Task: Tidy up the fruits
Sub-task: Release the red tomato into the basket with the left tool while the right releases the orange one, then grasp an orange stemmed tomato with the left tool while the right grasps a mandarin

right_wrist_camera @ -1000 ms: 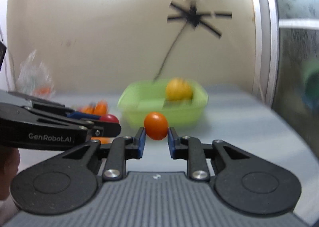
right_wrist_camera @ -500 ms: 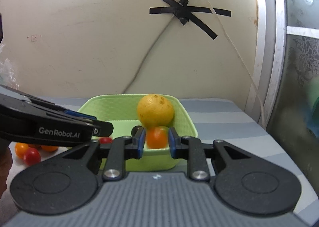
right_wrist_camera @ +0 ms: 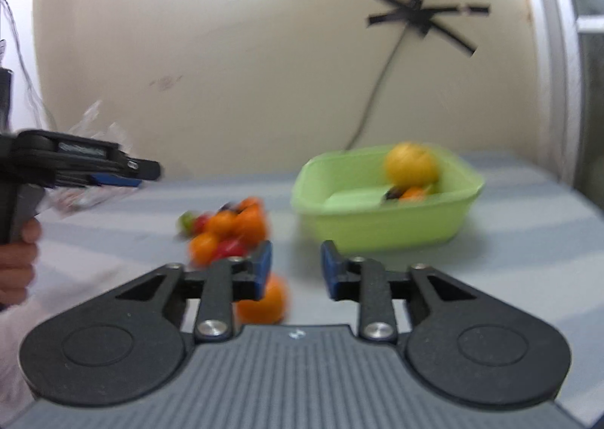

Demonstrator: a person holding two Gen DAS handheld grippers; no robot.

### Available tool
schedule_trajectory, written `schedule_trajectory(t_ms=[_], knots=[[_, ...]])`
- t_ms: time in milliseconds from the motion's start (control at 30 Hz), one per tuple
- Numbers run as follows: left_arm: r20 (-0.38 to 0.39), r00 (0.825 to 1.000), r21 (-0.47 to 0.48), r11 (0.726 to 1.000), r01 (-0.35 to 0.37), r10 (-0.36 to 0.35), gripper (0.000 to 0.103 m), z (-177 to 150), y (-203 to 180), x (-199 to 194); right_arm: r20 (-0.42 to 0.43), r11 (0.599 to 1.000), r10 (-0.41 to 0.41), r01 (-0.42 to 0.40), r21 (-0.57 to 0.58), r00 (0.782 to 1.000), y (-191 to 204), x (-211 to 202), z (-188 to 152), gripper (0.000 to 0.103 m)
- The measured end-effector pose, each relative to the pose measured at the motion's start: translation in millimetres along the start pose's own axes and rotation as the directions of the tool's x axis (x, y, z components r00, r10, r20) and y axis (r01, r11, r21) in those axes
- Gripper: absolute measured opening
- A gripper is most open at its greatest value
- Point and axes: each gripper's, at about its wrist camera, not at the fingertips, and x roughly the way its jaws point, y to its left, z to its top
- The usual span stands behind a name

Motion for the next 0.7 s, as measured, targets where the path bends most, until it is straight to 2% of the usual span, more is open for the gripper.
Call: schedule_trajectory(t_ms=[100,200,300,400,467,533,567,633,700], knots=[[-0.034,0.998,0.028,0.998,0.053,-0.052,0.046,-12.8,-6.9,13.3,-0.044,1.0,0.022,-0.023,-0.019,0.999,16.5,2.9,-11.2,0.045],[-0.062,0.993,0.067,0.993,0.1,-0.096,0.053,-18.8,-9.3,29.0,-0.077,0.996,-0.017,0.01,-0.085,0.997,27.8,9.4,-16.0,0.045],[-0.085,0.987,0.074,0.987,0.145,-0.139,0.053,-20.0,-8.0,42.2,-0.108,0.995,-0.047,0.037,-0.088,0.993,27.2,20.0,-15.7,0.045],[-0.113,0.983,0.063,0.986,0.155,-0.147,0.052,-21.5,-3.3,54.2,-0.131,0.997,-0.053,0.044,-0.07,0.99,24.3,26.4,-16.4,0.045],[-0.115,0.977,0.024,0.983,0.181,-0.177,0.051,-21.5,1.5,57.5,-0.136,0.997,-0.049,0.042,-0.058,0.989,23.8,26.8,-16.8,0.045],[-0.109,0.973,-0.013,0.979,0.203,-0.203,0.044,-19.7,5.9,61.4,-0.139,0.998,-0.044,0.038,-0.048,0.989,22.5,27.8,-17.3,0.045],[-0.107,0.972,-0.027,0.977,0.21,-0.211,0.044,-19.0,6.8,62.9,-0.143,0.998,-0.045,0.038,-0.048,0.989,23.1,28.5,-17.0,0.045],[-0.102,0.973,-0.029,0.978,0.207,-0.209,0.042,-19.2,6.9,62.3,-0.142,0.998,-0.05,0.042,-0.057,0.989,25.9,29.6,-17.3,0.045],[-0.096,0.976,-0.028,0.981,0.193,-0.195,0.042,-20.5,6.2,56.8,-0.141,0.996,-0.052,0.042,-0.076,0.989,29.4,31.7,-17.8,0.04]])
